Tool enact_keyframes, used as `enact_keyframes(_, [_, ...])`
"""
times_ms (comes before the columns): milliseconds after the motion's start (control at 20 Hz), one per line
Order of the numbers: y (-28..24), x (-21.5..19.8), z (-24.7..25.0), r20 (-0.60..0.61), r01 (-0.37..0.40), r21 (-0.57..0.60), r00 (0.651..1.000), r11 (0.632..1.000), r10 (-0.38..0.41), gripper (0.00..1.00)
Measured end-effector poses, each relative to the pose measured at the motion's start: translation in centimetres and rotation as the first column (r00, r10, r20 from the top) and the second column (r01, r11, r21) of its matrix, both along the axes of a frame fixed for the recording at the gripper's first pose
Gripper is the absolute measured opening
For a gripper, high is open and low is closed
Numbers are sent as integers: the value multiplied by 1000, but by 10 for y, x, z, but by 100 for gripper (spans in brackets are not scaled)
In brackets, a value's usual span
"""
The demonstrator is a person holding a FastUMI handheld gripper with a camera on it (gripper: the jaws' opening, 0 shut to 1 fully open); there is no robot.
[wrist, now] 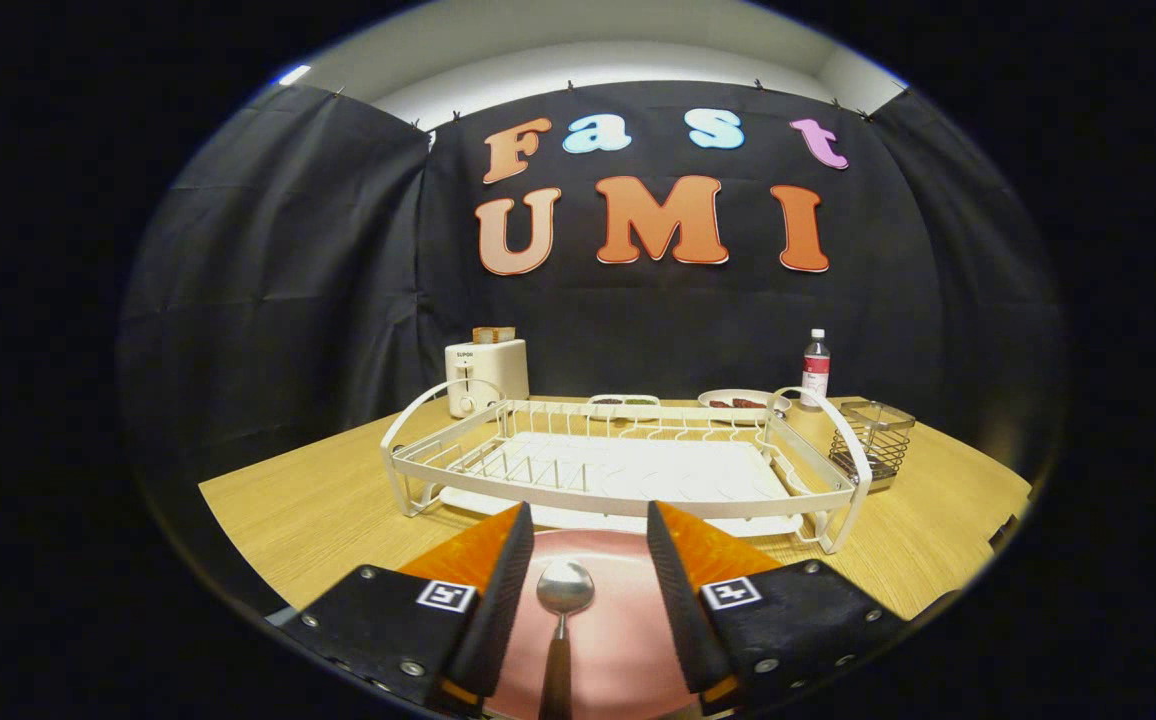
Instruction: Take the plate from the dish rack, then take the spoon from the basket and place it into the plate.
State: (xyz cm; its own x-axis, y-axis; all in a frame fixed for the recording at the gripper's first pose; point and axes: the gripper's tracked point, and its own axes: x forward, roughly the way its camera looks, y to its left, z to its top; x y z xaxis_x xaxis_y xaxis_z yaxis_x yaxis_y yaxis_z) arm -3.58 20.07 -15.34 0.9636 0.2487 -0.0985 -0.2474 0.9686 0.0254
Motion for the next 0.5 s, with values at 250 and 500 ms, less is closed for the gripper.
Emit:
enact_keyframes(250, [-41, 4, 11, 9, 51, -12, 999, 999, -51, 97])
enact_keyframes(500, [-103, 12, 24, 19, 120, -50, 993, 992, -119, 98])
